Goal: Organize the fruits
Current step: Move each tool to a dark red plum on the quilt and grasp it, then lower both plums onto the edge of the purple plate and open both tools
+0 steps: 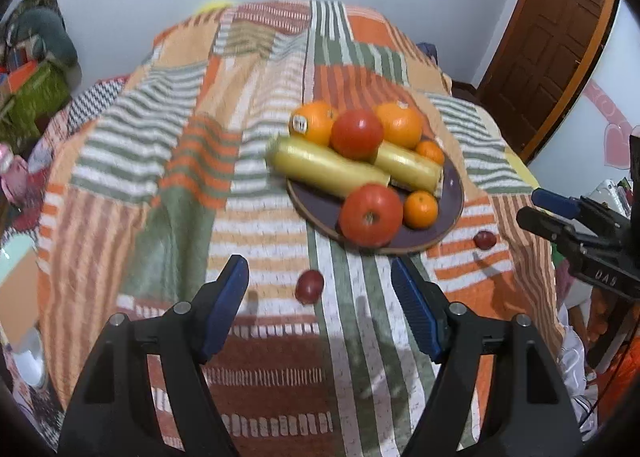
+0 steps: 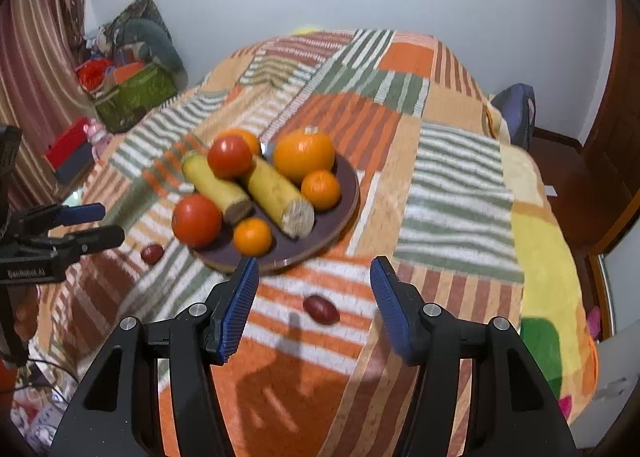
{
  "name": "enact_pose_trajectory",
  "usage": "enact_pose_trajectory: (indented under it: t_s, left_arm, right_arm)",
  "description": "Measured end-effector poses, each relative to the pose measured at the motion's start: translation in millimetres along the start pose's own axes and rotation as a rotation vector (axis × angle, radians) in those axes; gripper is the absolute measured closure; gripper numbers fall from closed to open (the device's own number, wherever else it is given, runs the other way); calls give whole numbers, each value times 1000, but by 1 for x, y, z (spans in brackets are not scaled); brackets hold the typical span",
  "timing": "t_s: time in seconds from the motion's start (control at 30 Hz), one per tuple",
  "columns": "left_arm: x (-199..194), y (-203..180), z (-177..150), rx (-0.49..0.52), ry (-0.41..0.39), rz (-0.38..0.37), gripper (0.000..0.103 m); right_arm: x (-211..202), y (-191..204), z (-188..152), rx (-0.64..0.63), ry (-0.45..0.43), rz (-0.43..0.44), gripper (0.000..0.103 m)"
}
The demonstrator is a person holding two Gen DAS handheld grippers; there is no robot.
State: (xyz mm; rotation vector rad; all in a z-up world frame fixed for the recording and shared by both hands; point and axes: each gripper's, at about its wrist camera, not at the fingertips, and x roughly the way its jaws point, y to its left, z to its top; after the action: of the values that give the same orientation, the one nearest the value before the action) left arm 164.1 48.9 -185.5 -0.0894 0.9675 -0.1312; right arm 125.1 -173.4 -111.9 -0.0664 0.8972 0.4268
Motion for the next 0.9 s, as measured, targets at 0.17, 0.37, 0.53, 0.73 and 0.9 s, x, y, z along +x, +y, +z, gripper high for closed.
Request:
enact_pose_trajectory:
  t_s: [0.17, 0.37, 0.53, 0.73, 0.9]
  left_arm:
    - [20, 2, -9, -4, 48, -3, 29]
    - [42, 7, -14, -12, 103, -21, 49]
    - [52, 8, -15, -7, 112, -23, 62]
    - [59, 9, -13, -12, 115, -27, 78]
    - [56, 8, -14, -8, 113, -38, 83]
  right_arm:
    - [15, -2, -15, 9, 53, -1, 48]
    - [29, -4, -22, 11, 90, 4, 49]
    - [39, -6, -24, 12, 110, 13, 60]
    - [46, -6, -28, 3, 121, 12, 70]
    - [46, -6, -27, 2, 119, 26, 80]
